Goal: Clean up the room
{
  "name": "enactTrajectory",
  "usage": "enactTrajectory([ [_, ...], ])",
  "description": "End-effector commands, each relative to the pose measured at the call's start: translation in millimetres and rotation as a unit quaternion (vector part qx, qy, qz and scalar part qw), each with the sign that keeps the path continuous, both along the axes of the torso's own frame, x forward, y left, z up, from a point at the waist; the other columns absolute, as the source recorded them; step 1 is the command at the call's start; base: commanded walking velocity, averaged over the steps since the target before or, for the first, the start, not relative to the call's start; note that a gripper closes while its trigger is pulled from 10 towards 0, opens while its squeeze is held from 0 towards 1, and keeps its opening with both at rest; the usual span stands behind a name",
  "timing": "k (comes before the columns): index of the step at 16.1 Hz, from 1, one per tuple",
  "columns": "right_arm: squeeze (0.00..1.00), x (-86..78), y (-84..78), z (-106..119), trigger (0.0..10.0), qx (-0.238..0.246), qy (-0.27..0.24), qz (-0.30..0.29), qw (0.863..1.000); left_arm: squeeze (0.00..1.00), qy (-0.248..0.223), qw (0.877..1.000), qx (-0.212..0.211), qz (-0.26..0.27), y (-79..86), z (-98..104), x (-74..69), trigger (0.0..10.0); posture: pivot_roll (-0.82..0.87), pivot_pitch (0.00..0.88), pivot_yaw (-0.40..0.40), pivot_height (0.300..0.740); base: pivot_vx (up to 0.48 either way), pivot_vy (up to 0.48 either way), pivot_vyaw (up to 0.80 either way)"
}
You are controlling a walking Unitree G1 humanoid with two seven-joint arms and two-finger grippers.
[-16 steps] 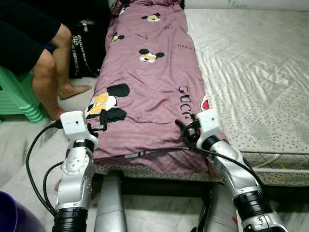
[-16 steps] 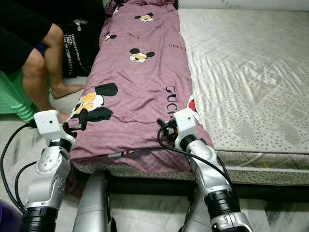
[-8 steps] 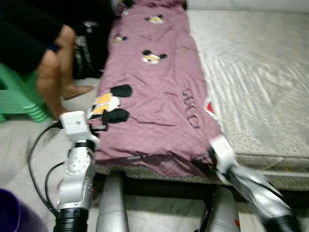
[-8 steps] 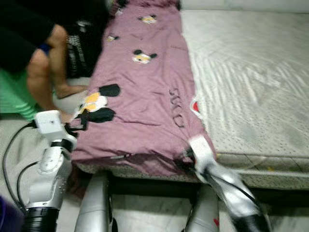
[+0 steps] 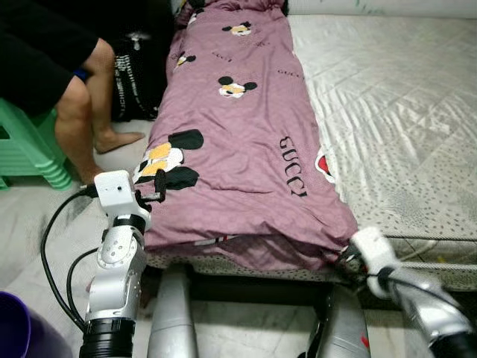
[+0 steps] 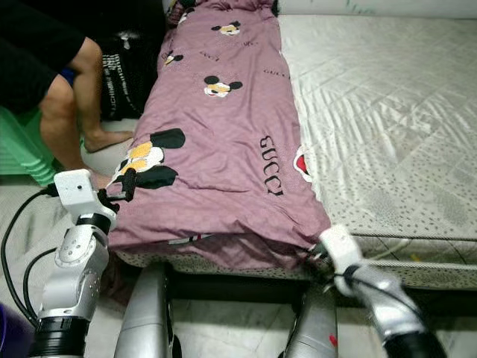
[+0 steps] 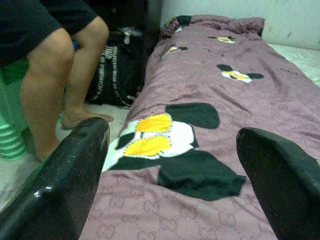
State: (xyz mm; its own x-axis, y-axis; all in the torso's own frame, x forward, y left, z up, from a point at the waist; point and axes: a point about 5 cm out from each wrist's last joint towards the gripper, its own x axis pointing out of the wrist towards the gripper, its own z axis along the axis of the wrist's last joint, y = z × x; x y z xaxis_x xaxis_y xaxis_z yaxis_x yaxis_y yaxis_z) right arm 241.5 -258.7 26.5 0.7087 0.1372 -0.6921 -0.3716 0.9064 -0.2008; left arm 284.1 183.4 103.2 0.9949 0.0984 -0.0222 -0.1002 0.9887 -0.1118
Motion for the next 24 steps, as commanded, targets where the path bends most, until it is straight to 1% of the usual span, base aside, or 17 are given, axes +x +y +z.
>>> enactTrajectory([
  [1,1.00,0.4,-8.8,0.4,10.0,-0.027,-0.007,-0.012,1.000,0.00,-0.005,1.000,0.007,0.005,6.7,2.7,2.1,10.0,-0.01,0.000,0.030,0.506,0.000,0.000,0.00],
  [2,1.00,0.6,-12.0,0.1,10.0,-0.038,-0.008,-0.015,0.999,0.00,-0.005,1.000,0.007,0.006,7.8,2.7,2.2,10.0,-0.01,0.000,0.030,0.506,0.000,0.000,0.00],
  [4,1.00,0.7,-26.9,-4.0,10.0,-0.091,-0.012,-0.020,0.996,0.00,-0.005,1.000,0.009,0.009,9.0,2.4,3.1,10.0,-0.01,0.000,0.029,0.506,0.000,0.000,0.00],
  [5,1.00,2.3,-41.7,-5.1,10.0,-0.134,-0.019,-0.037,0.990,0.00,-0.007,1.000,0.009,0.009,8.0,3.1,4.2,10.0,-0.01,0.000,0.029,0.506,0.000,0.000,0.00],
  [6,1.00,3.0,-45.7,-3.8,10.0,-0.142,-0.020,-0.040,0.989,0.00,-0.008,1.000,0.009,0.008,8.0,3.4,4.3,10.0,-0.01,0.000,0.029,0.506,0.000,0.000,0.00],
  [7,1.00,6.1,-53.4,0.6,10.0,-0.153,-0.033,-0.058,0.986,0.00,-0.008,1.000,0.010,0.009,8.8,3.8,4.3,10.0,-0.01,0.000,0.029,0.506,0.000,0.000,0.00],
  [9,1.00,21.6,-59.4,23.5,10.0,-0.157,-0.111,-0.109,0.975,0.00,-0.009,1.000,0.012,0.014,12.2,4.4,4.2,10.0,-0.01,0.000,0.030,0.506,0.000,0.000,0.00],
  [10,1.00,32.8,-54.7,40.1,10.0,-0.135,-0.170,-0.131,0.967,0.00,-0.010,1.000,0.013,0.016,13.1,4.7,4.2,10.0,-0.01,0.000,0.031,0.506,0.000,0.000,0.00],
  [11,1.00,49.7,-40.2,67.2,10.0,-0.092,-0.259,-0.151,0.950,0.00,-0.013,1.000,0.013,0.018,12.7,6.0,4.7,10.0,-0.01,0.000,0.032,0.506,0.000,0.000,0.00],
  [13,1.00,68.6,-13.2,96.5,10.0,-0.021,-0.358,-0.158,0.920,0.00,-0.021,0.999,0.011,0.021,10.1,9.2,5.6,10.0,-0.01,0.000,0.032,0.506,0.000,0.000,0.00],
  [14,1.00,78.0,7.3,111.3,10.0,0.024,-0.402,-0.153,0.902,0.00,-0.028,0.999,0.009,0.030,9.9,11.4,5.5,10.0,-0.01,0.000,0.032,0.506,0.000,0.000,0.00],
  [15,1.00,81.4,20.3,116.9,10.0,0.052,-0.416,-0.145,0.896,0.00,-0.031,0.999,0.007,0.031,9.8,12.7,5.4,10.0,0.00,0.000,0.031,0.506,0.000,0.000,0.00],
  [16,1.00,84.4,41.3,122.3,10.0,0.095,-0.426,-0.126,0.891,0.00,-0.034,0.999,0.007,0.031,9.6,14.3,4.8,10.0,0.00,0.000,0.030,0.506,0.000,0.000,0.00],
  [17,1.00,84.9,57.2,122.4,10.0,0.116,-0.422,-0.116,0.892,0.00,-0.037,0.999,0.005,0.033,9.4,14.9,3.4,10.0,0.01,0.000,0.031,0.506,0.000,0.000,0.00],
  [18,0.00,83.7,71.7,118.2,10.0,0.143,-0.408,-0.101,0.896,0.00,-0.036,0.999,0.005,0.034,9.2,14.0,1.7,10.0,0.01,0.000,0.033,0.506,0.000,0.000,0.00],
  [22,0.00,69.6,108.5,108.2,10.0,0.237,-0.390,-0.075,0.887,0.00,-0.024,0.999,0.001,0.028,2.9,5.4,-8.8,10.0,0.02,0.000,0.040,0.506,0.000,0.000,0.00],
  [24,0.00,71.0,109.8,111.7,10.0,0.238,-0.395,-0.073,0.884,0.00,-0.020,0.999,0.001,0.026,3.1,3.1,-9.5,10.0,0.01,0.000,0.038,0.519,0.000,0.000,0.00],
])
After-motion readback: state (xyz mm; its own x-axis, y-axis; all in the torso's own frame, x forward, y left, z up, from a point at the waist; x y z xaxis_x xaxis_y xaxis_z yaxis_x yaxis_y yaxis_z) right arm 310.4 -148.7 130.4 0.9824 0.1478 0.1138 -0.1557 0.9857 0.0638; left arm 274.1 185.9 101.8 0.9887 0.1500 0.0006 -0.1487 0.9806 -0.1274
